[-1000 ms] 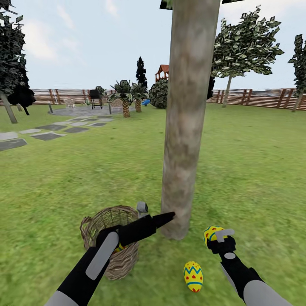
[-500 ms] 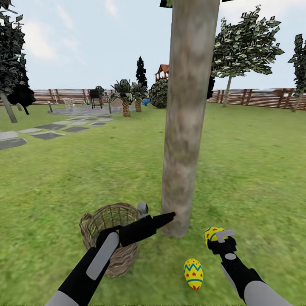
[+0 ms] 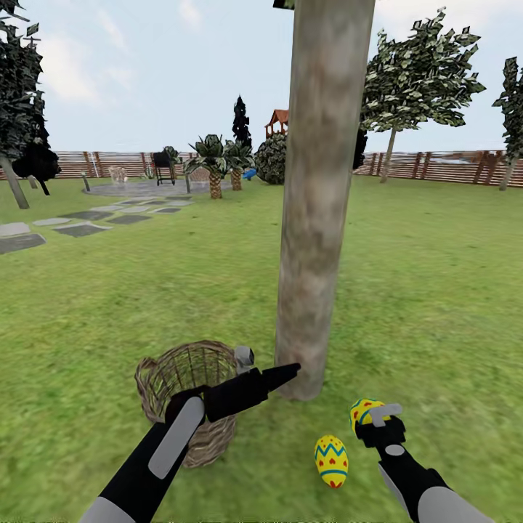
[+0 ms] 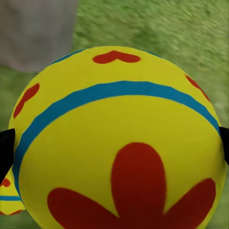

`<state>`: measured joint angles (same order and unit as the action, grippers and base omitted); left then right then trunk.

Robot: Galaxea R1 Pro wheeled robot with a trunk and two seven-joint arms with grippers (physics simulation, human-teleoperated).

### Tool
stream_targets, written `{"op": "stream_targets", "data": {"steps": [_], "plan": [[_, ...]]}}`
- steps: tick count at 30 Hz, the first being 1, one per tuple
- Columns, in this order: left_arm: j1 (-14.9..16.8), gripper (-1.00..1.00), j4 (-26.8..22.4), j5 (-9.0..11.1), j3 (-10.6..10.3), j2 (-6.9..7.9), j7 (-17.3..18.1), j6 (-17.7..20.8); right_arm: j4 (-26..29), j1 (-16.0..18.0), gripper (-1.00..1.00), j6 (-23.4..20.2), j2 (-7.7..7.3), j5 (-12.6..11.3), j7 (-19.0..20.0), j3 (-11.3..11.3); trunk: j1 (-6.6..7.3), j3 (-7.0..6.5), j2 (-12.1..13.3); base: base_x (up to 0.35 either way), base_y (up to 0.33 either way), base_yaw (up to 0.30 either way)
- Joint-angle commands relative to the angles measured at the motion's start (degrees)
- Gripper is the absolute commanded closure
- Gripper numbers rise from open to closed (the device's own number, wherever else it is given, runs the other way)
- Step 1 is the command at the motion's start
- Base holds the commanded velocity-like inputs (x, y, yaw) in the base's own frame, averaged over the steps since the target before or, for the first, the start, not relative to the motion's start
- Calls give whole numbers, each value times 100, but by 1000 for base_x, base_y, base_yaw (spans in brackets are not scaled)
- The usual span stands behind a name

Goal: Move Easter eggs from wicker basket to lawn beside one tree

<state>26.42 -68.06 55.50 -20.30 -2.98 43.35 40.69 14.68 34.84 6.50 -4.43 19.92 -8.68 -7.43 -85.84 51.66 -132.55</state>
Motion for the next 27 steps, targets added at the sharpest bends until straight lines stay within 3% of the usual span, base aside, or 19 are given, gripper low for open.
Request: {"op": "stream_targets", "data": {"steps": [1,13,17,27], "plan": [[4,-100,3,33,-1,-1,-2,36,-9,7,100,27,3,57,-2,-48,-21,24,-44,0,0,0],[4,-100,3,22,-9,-18,-51,35,-10,9,100,16,-5,49,-20,-67,-285,239,-525,0,0,0],[4,-100,5,13,-9,-26,-61,11,-9,14,100,3,-5,6,-20,-397,-373,311,-686,0,0,0],[4,-100,4,-19,-17,-27,-72,-97,-9,14,100,327,23,8,-20,-431,-584,492,-1070,0,0,0]]}}
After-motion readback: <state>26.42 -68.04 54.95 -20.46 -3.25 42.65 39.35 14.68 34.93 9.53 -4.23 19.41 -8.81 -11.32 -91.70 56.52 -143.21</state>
